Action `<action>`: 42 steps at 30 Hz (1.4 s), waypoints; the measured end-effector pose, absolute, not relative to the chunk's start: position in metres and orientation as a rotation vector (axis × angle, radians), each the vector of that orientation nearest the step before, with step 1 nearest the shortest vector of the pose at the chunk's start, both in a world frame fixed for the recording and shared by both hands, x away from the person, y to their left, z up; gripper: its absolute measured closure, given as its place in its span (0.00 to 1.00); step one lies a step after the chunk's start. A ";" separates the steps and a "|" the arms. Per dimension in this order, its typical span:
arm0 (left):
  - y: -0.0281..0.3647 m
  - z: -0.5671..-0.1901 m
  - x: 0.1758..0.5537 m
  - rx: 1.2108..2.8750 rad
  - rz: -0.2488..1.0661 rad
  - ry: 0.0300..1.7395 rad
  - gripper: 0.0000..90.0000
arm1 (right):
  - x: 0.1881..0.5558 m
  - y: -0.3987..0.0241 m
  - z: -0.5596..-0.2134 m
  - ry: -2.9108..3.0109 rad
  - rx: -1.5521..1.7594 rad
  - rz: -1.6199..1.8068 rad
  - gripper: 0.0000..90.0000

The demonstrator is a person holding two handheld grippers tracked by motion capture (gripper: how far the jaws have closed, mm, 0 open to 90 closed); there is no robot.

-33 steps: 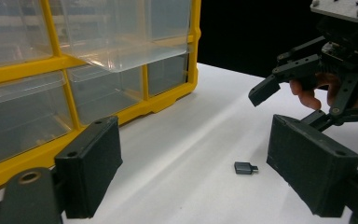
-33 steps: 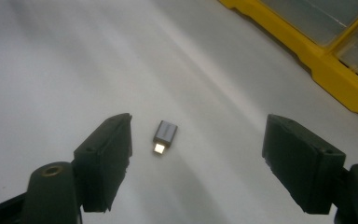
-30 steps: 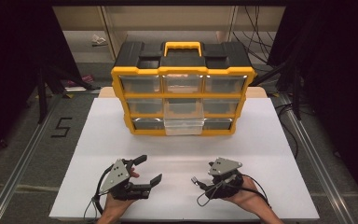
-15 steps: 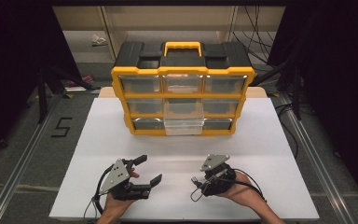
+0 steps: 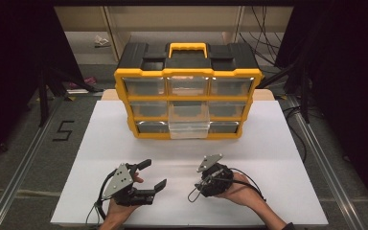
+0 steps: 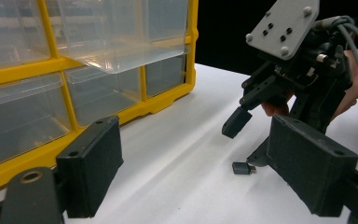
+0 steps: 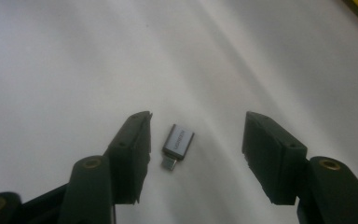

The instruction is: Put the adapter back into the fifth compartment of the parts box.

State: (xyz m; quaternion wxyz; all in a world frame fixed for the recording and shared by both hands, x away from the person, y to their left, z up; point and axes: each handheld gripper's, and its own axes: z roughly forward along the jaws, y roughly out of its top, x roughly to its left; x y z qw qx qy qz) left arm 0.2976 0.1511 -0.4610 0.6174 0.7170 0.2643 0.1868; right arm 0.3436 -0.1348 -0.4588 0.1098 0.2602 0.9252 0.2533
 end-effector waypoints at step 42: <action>0.151 -0.461 0.298 1.650 0.429 0.603 0.20 | 0.353 -0.134 -0.453 2.797 0.755 0.728 0.85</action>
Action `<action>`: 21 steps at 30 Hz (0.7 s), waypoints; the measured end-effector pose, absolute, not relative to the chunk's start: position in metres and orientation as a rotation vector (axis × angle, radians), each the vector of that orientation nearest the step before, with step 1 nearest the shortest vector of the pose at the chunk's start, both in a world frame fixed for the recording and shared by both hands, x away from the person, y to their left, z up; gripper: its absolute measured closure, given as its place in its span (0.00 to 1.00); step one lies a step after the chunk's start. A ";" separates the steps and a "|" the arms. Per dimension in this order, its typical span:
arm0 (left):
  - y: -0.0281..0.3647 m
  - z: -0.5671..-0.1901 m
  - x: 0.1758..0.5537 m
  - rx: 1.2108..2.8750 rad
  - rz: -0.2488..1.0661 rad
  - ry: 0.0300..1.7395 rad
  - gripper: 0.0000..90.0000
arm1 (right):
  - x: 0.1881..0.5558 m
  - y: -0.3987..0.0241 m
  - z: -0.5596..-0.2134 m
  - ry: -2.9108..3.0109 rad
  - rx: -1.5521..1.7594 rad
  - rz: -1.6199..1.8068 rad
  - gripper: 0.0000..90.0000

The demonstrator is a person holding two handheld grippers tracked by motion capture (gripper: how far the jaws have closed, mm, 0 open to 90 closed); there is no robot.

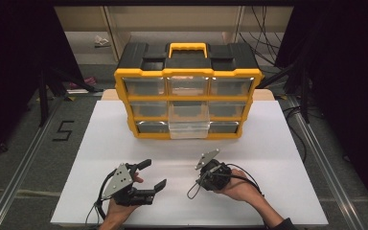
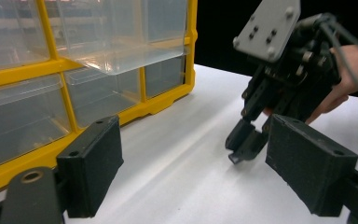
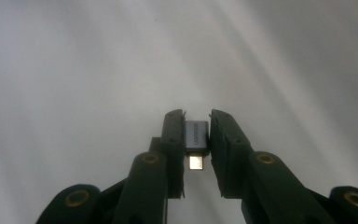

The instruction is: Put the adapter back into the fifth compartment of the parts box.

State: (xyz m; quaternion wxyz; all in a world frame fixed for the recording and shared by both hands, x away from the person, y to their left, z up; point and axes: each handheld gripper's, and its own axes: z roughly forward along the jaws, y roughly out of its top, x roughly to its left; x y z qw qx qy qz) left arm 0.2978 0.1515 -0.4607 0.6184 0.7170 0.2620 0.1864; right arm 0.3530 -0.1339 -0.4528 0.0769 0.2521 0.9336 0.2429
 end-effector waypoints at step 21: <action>0.152 -0.460 0.297 1.647 0.430 0.602 0.20 | 0.349 -0.144 -0.424 2.690 0.728 0.873 0.85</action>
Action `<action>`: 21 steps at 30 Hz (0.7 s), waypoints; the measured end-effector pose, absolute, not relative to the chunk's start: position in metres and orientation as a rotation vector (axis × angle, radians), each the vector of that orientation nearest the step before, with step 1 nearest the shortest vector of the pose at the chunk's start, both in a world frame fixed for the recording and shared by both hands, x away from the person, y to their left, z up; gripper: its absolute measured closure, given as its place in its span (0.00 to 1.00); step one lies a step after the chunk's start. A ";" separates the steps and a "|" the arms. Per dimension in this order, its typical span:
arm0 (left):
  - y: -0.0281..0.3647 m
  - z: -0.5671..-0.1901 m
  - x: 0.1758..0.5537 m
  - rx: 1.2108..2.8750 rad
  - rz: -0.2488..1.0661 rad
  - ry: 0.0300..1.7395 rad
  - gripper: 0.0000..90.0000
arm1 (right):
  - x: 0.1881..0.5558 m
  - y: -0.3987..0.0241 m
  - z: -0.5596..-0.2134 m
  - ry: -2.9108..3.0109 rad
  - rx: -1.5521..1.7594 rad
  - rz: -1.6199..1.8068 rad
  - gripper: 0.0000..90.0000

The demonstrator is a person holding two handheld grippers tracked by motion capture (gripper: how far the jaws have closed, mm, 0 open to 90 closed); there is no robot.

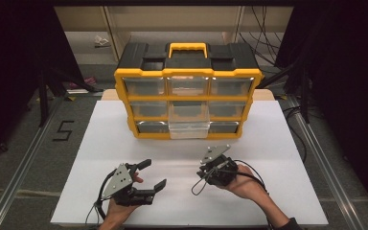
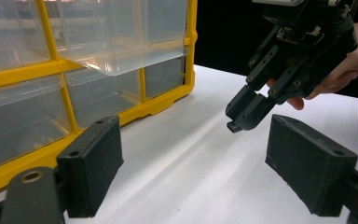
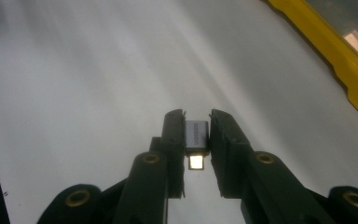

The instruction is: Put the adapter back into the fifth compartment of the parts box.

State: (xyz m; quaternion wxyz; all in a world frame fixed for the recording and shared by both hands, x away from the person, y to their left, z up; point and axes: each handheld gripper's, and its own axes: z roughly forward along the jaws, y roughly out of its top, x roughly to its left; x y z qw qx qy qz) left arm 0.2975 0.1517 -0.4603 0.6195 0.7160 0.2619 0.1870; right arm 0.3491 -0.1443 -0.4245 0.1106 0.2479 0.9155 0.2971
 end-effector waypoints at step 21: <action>0.152 -0.460 0.297 1.644 0.431 0.602 0.20 | 0.346 -0.156 -0.394 2.526 0.723 1.068 0.85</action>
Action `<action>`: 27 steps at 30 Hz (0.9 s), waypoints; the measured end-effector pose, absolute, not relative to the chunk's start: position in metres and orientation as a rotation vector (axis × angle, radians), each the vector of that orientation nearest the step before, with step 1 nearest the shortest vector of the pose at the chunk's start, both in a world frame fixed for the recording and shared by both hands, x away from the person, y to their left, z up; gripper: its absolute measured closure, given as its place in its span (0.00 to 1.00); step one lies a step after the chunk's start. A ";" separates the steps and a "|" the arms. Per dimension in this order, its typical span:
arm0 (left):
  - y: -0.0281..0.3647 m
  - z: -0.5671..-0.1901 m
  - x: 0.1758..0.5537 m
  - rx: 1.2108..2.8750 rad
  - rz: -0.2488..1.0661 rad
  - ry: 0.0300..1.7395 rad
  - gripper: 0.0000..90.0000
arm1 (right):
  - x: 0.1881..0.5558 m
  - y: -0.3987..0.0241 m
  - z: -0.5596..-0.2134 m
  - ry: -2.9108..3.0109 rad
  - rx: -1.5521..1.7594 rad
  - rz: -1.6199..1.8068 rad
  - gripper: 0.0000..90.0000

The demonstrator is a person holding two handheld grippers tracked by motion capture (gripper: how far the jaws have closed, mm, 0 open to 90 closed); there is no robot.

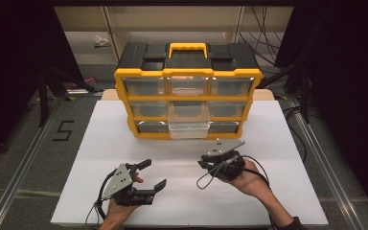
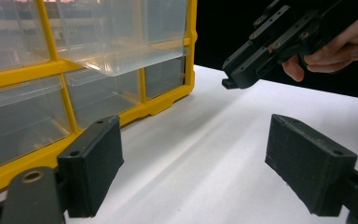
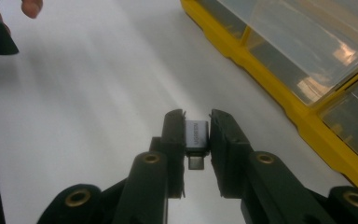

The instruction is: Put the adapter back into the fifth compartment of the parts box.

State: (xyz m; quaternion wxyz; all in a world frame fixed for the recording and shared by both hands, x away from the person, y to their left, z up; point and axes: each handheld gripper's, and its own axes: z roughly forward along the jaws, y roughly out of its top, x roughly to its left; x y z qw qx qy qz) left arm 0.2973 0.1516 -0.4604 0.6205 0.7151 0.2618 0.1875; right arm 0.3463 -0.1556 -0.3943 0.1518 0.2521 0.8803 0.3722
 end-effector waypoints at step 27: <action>0.152 -0.461 0.297 1.645 0.434 0.601 0.20 | 0.349 -0.158 -0.369 2.387 0.723 1.227 0.85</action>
